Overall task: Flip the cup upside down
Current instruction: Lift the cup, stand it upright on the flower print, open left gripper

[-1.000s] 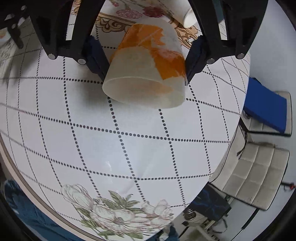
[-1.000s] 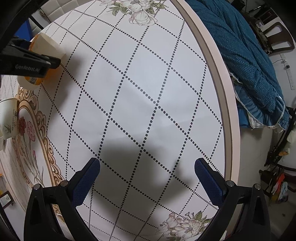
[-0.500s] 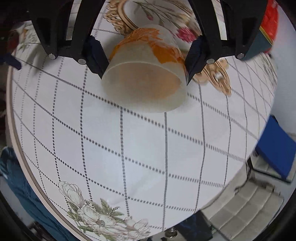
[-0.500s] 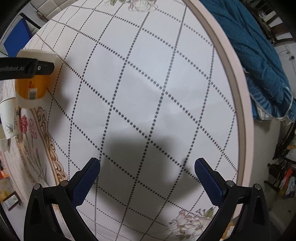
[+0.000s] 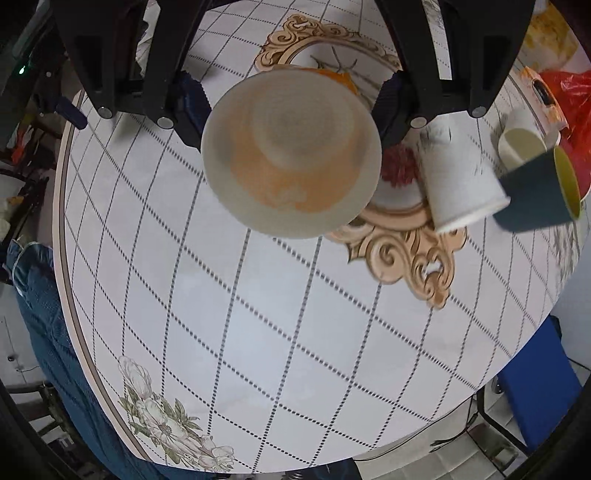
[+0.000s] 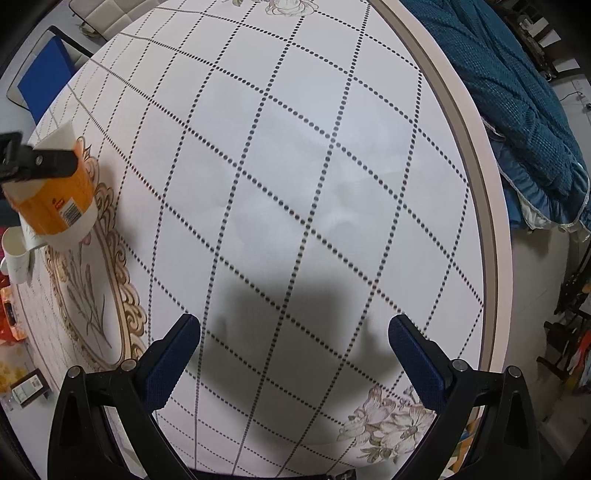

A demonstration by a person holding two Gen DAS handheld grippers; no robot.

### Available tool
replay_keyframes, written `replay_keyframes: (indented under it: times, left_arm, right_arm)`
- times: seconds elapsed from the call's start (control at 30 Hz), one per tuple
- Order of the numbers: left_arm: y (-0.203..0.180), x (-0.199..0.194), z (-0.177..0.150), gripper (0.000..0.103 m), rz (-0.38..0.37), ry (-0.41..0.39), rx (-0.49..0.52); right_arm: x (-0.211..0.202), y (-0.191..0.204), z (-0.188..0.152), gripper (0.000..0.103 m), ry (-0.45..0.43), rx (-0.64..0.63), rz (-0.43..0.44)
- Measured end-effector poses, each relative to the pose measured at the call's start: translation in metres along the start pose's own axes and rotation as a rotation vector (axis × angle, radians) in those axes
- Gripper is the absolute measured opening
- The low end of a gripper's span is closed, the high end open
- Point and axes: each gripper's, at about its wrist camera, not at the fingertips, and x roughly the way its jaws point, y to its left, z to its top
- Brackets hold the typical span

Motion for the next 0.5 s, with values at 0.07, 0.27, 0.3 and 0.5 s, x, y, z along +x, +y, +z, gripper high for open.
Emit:
replay_keyframes:
  times: [0.07,0.27,0.3,0.5]
  left_arm:
    - [0.0,0.001,0.0,0.071,0.001,0.009,0.001]
    - [0.014,0.021,-0.032,0.071,-0.038,0.093,-0.037]
    - [0.002,0.019,-0.044,0.071,-0.055,0.112,-0.052]
    - [0.027,0.042,-0.111,0.071,-0.159,0.237,-0.201]
  right_arm:
    - [-0.002,0.001,-0.013,0.103,-0.005,0.001,-0.002]
    - [-0.009,-0.003,-0.039,0.103,-0.003,0.022,-0.003]
    - [-0.01,-0.005,-0.043,0.103,-0.002,0.024,-0.001]
    - [-0.005,0.001,-0.059,0.103,0.03,0.003,-0.004]
